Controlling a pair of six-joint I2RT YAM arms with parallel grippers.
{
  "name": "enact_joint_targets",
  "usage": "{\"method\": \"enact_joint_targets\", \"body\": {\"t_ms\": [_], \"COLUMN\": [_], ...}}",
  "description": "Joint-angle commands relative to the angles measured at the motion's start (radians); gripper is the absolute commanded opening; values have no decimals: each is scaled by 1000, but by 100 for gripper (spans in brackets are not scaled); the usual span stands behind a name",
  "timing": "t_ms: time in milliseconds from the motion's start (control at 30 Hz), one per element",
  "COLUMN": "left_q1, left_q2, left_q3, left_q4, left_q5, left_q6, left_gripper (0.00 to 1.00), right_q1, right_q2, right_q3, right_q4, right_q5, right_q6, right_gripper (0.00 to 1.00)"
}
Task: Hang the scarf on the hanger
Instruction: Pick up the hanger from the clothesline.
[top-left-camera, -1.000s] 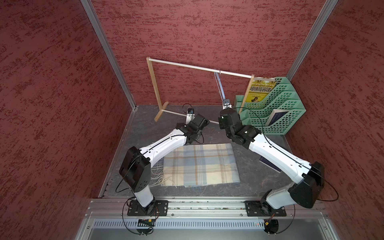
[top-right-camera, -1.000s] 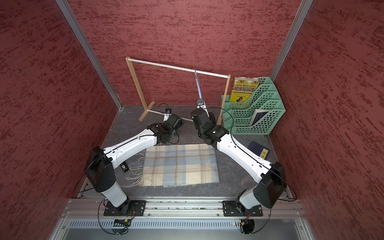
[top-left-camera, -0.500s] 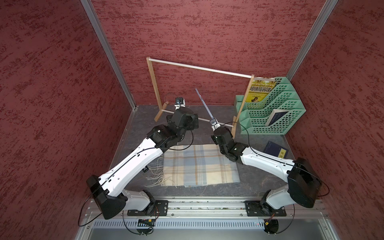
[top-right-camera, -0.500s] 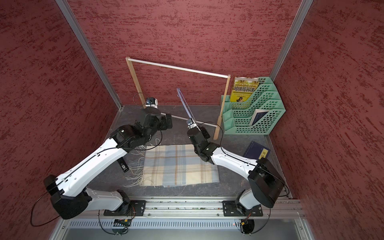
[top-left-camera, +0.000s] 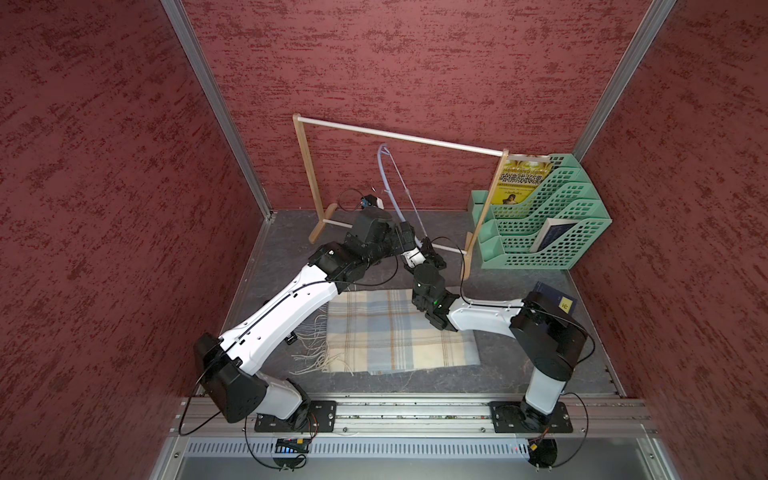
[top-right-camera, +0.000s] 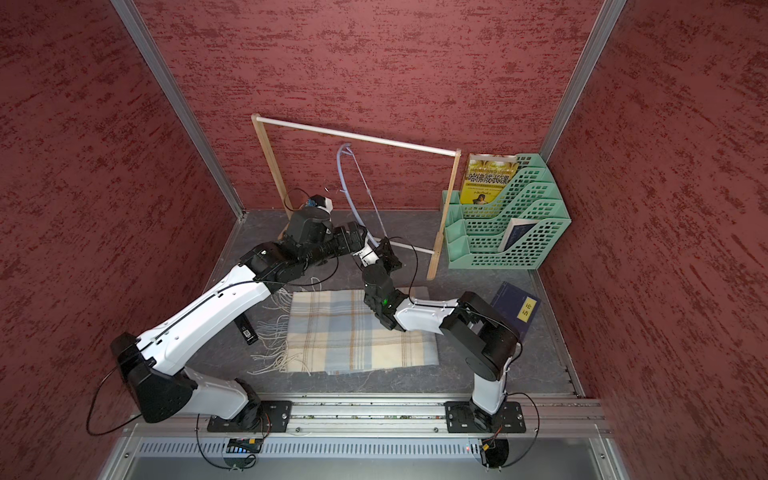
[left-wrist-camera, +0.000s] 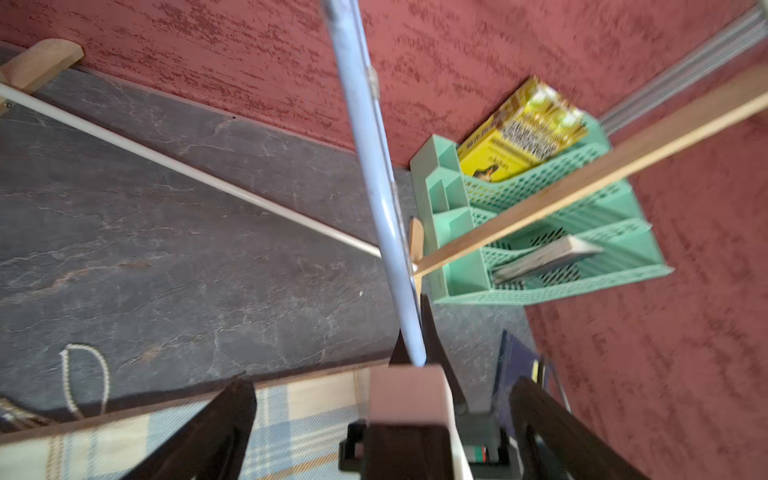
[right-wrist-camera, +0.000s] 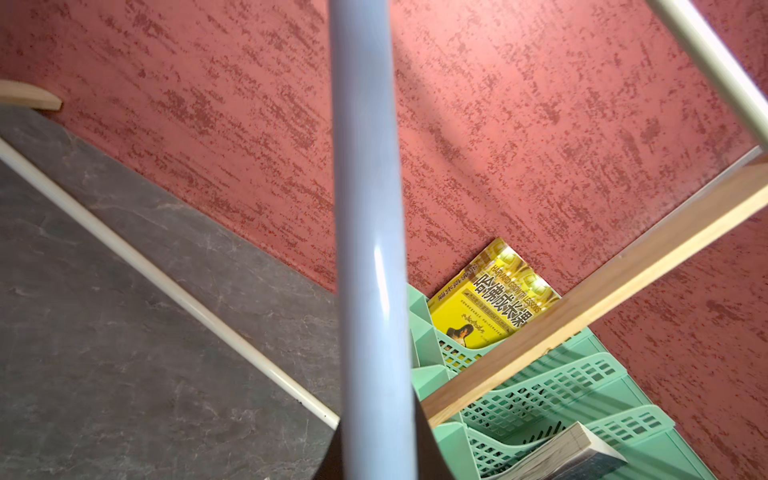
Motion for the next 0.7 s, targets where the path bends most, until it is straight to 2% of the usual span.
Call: {"method": "enact_joint_targets", "body": {"t_ms": [0,200,400,667], "left_q1": [50,99,74,38], "left_q2": [-2,57,109,86], "left_q3": [4,-8,-19,-62], "left_q4": [121,239,360,460], "left_q5": [31,39,83,38], "left_q6": [-77,-104,-97,-78], "left_gripper": [93,86,85,83], "right_q1": [7,7,9,11], "right_q2": [-45,-78,-83,-72], "right_q3": [29,21,31,51], "right_q4": [78,-14,-71,-135], "right_q5": [40,37,33,27], "right_q6": [14,99,146,190], "right_gripper": [0,0,0,0]}}
